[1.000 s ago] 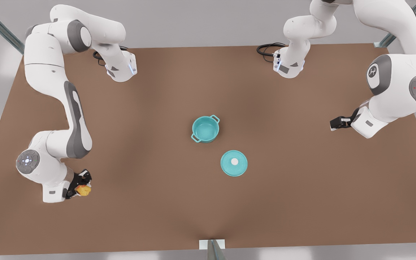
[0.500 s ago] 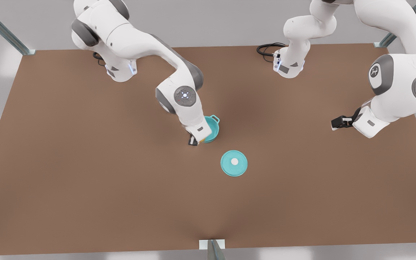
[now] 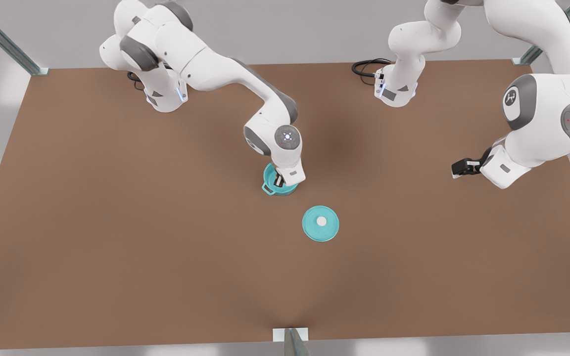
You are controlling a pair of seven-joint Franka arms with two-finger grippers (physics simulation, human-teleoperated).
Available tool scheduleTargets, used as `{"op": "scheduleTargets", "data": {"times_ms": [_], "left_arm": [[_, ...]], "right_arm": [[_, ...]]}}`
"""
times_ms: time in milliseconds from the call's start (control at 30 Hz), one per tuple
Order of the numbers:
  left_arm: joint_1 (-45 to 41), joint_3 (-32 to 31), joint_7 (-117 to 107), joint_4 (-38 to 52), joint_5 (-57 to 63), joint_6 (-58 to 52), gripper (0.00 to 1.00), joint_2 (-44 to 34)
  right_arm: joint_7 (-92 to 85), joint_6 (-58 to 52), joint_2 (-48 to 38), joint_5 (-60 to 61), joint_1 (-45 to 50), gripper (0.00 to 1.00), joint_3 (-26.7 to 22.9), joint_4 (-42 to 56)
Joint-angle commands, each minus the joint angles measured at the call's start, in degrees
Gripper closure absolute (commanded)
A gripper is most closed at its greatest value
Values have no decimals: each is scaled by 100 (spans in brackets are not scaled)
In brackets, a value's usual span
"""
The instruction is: Open the pot lid and put the potato into the pot
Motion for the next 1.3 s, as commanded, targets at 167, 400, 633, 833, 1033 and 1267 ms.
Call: {"op": "scheduleTargets", "data": {"times_ms": [167,400,633,833,1033,1267], "left_arm": [[4,-3,31,11,6,-12,0,-2],[4,-3,31,170,67,67,0,77],[21,-3,31,170,50,67,0,77],[4,15,-4,170,32,67,0,68],[22,32,5,170,32,67,0,68],[101,67,31,170,6,59,0,68]], "right_arm": [[1852,729,144,-36,51,57,6,-234],[2107,834,74,-28,148,56,15,-339],[2107,834,-5,-36,148,0,15,-489],[1967,-229,-1235,-63,-678,0,-20,-445],[138,-1916,-2220,-80,-3913,0,-64,-234],[173,-2251,-2334,-72,-4089,0,-204,-164]]}}
